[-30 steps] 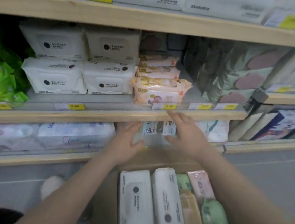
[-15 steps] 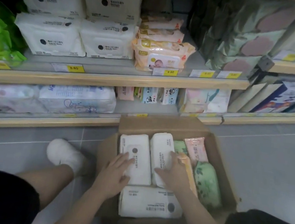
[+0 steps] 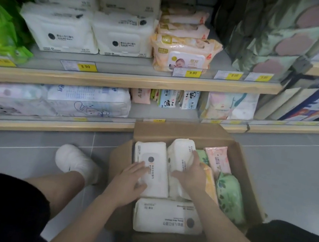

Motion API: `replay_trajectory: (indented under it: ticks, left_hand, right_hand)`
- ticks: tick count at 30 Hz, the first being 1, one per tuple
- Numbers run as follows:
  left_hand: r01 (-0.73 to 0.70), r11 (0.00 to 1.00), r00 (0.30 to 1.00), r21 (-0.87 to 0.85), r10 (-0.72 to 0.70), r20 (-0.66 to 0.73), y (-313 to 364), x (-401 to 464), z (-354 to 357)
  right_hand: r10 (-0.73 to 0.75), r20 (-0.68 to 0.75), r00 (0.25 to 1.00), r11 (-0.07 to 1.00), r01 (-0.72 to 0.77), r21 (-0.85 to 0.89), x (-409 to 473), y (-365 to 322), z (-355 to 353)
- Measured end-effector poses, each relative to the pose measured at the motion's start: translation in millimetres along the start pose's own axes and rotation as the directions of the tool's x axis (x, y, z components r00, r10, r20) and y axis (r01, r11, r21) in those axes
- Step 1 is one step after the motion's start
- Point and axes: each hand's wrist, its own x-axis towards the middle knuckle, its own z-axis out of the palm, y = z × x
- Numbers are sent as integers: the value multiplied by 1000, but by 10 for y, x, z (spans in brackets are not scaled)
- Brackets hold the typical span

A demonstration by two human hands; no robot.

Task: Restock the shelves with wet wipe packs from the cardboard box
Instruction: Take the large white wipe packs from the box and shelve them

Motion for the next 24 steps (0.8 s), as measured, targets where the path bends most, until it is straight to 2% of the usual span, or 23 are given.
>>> replay_trajectory:
  ticks: [4, 8, 11, 14, 16, 19, 24]
  left_hand:
    - [-10, 999, 1000, 32, 10, 16, 155, -78, -81]
    - [-160, 982, 987, 101, 157, 38, 472, -219, 9]
    - [-303, 940, 945, 157, 274, 181, 741, -348, 228]
    - [-388, 878, 903, 280, 301, 306, 775, -351, 487]
    - [-433, 821, 894, 372, 336, 298, 684, -315, 583]
    - [-434, 757, 897, 488, 310, 316, 615, -238, 602]
    - [-437, 784, 895, 441, 331, 299, 650, -116, 559]
  right_hand:
    - [-106, -20, 994, 989, 108, 99, -107, -113, -425]
    - [-189, -54, 980, 976, 194, 98, -294, -117, -974]
    - [-209, -112, 971, 968, 222, 120, -463, 82, -1256]
    - [-162, -136, 977, 966, 185, 179, -566, 376, -1360]
    - [-115, -132, 985, 970, 140, 197, -588, 550, -1385]
    - [-39, -107, 993, 975, 61, 213, -605, 740, -1404]
    - [42, -73, 996, 968, -23, 250, -542, 975, -1387]
